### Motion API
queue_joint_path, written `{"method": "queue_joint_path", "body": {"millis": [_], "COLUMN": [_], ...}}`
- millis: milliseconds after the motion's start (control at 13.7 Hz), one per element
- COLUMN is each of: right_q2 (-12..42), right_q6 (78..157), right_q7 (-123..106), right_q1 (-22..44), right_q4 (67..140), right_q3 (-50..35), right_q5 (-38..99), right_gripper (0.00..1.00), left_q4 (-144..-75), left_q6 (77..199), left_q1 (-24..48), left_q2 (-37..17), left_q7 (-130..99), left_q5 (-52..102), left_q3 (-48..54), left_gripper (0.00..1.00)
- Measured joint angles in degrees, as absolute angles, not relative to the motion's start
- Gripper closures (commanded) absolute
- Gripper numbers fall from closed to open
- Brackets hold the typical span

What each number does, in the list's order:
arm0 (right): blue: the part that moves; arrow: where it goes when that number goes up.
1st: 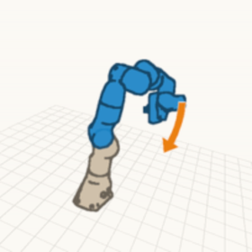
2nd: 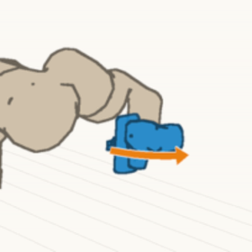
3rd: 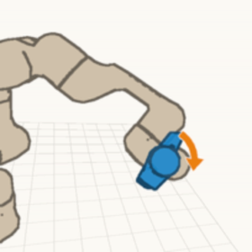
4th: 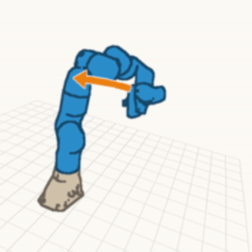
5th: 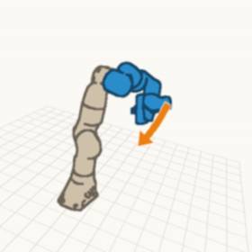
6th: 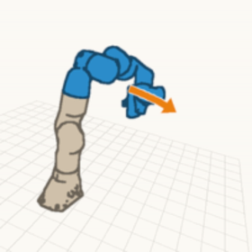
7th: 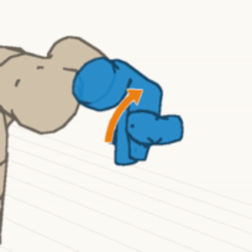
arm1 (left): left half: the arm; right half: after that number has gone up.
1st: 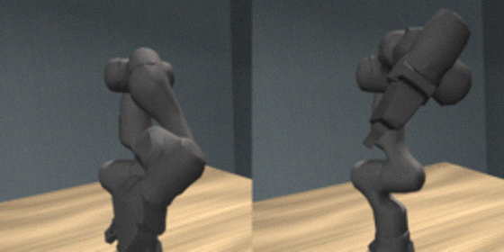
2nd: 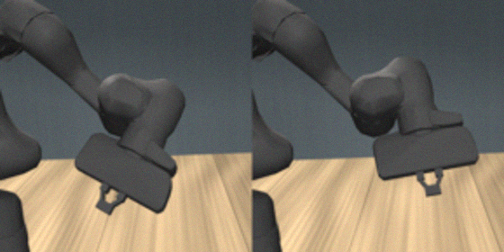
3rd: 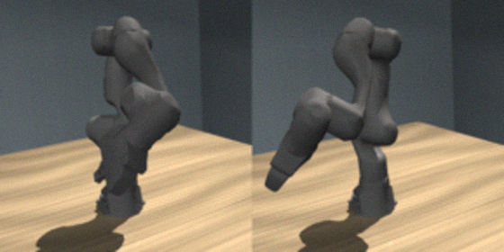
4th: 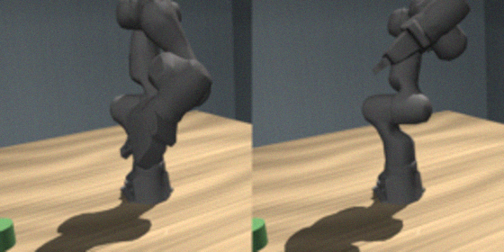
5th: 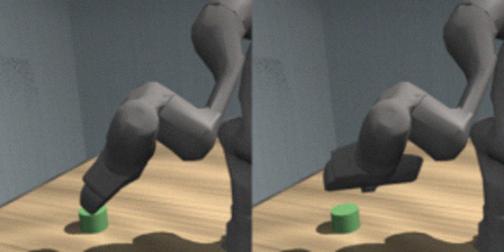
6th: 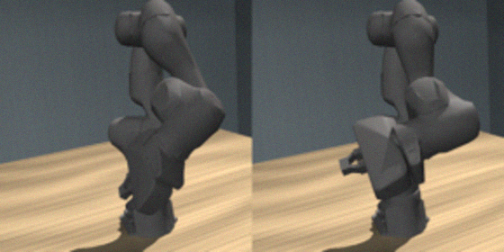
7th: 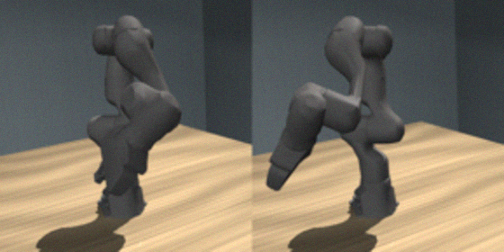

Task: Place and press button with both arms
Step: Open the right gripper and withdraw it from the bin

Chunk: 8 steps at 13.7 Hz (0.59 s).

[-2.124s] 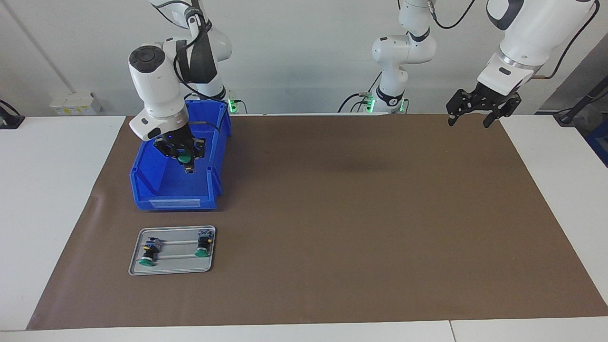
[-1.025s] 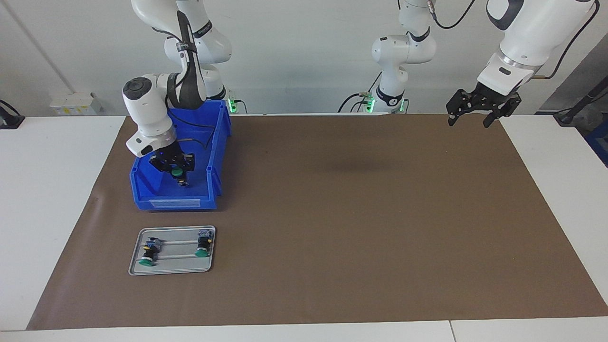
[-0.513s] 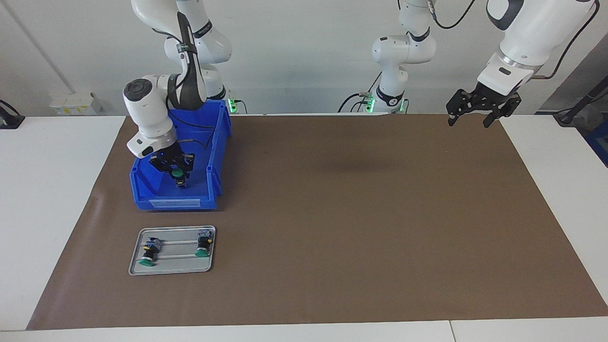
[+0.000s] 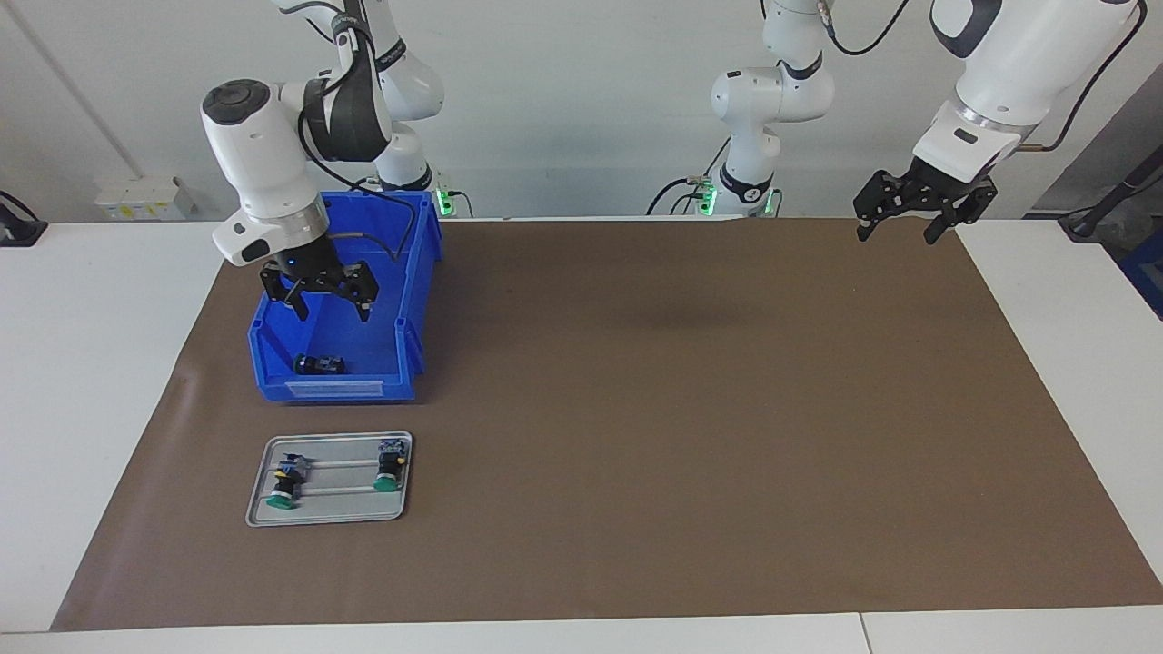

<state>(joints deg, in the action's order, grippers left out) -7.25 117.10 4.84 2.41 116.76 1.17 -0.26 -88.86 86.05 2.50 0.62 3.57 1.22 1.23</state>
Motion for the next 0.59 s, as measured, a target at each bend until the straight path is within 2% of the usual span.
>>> {"method": "queue_joint_path", "body": {"millis": [586], "right_q2": [-5.9], "right_q6": [94.8], "right_q7": [4.8], "right_q1": [-0.4], "right_q4": [94.9], "right_q3": [1.6], "right_q5": [-2.0], "right_gripper": [0.0], "left_q4": [-88.9], "left_q6": [86.0], "left_q1": [2.5], "left_q2": [0.6], "left_q7": [3.6], "left_q5": [1.2], "left_q3": [1.2], "left_gripper": [0.0]}}
